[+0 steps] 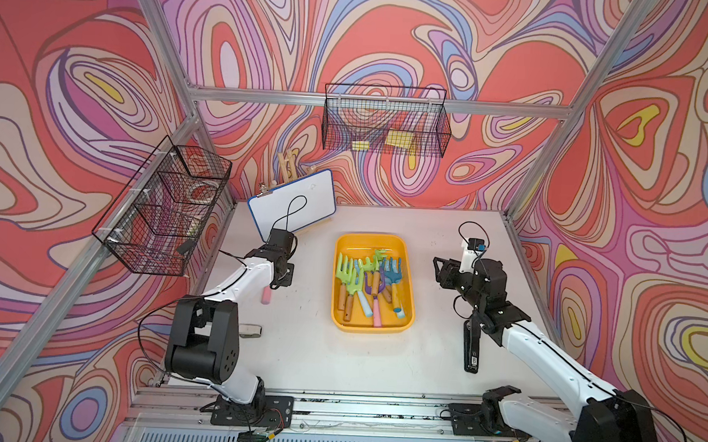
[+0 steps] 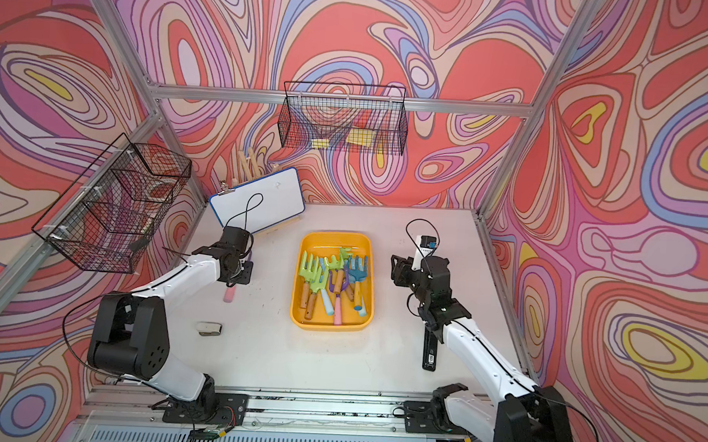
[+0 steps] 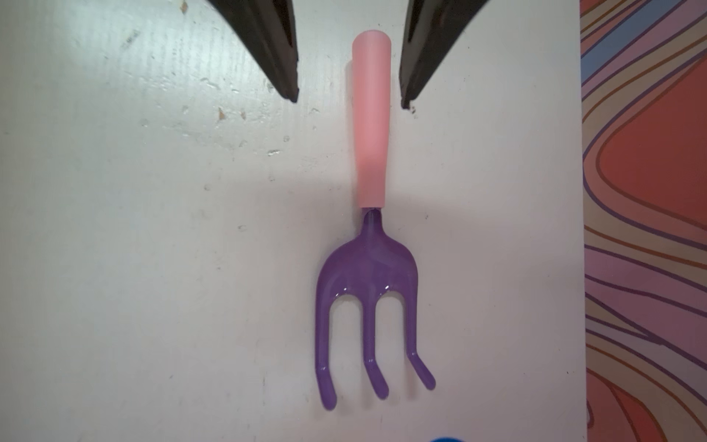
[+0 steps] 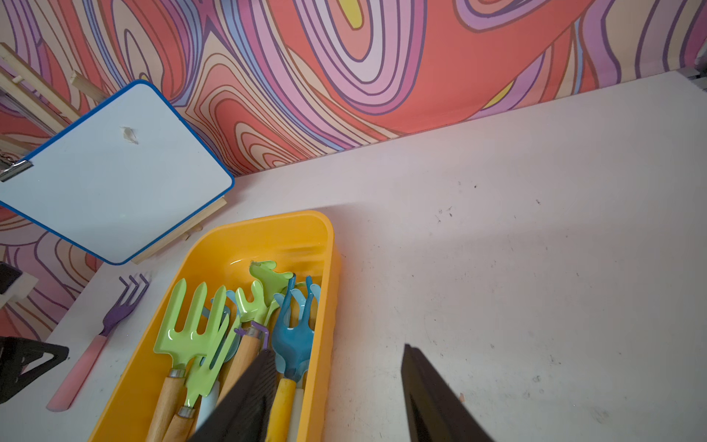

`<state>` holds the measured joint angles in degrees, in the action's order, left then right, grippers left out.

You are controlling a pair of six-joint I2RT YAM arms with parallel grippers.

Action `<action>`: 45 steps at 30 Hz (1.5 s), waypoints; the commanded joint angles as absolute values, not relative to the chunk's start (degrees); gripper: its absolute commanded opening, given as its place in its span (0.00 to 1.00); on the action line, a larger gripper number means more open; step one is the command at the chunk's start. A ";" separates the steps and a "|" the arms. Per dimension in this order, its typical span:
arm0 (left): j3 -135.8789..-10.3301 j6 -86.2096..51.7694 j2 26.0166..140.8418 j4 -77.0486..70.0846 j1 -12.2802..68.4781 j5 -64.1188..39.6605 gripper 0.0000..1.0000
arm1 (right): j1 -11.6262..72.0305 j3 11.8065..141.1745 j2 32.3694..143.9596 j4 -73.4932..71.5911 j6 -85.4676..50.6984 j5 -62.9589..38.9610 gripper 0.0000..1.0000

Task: Take the hand rake out of the storage box
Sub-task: Place the rake at the center of the board, then pick up the rake from the storage box.

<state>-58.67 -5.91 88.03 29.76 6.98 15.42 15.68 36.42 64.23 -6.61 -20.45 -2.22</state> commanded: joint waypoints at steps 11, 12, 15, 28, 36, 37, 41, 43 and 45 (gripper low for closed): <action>-54.16 -8.17 75.07 24.54 12.38 8.41 0.46 | 16.72 41.85 69.26 -1.95 -18.88 -5.65 0.55; -54.00 -8.56 74.60 24.15 12.52 6.92 0.46 | 16.94 42.13 69.80 -1.63 -18.83 -5.92 0.55; -53.36 -9.72 73.33 22.66 12.74 2.91 0.46 | 17.98 43.34 71.93 -1.02 -18.47 -5.90 0.50; -52.74 -12.13 69.78 20.73 12.74 -3.84 0.45 | 24.86 58.88 81.61 13.53 -20.49 -6.31 0.44; -51.86 -12.66 66.49 20.12 12.74 -5.46 0.44 | 28.29 62.11 83.55 15.19 -24.46 -9.65 0.43; -51.69 -12.74 66.41 19.95 12.69 -5.28 0.43 | 29.00 62.59 84.02 15.20 -24.81 -9.52 0.43; -52.29 -12.74 67.89 20.48 12.76 -6.60 0.43 | 32.24 65.61 87.65 17.85 -25.05 -7.17 0.43; -52.43 -12.74 68.33 20.40 12.79 -7.01 0.43 | 33.60 67.41 89.50 19.87 -24.78 -5.40 0.43; -52.30 -12.74 68.08 20.41 12.72 -6.68 0.43 | 34.15 68.09 90.80 20.45 -24.67 -4.56 0.43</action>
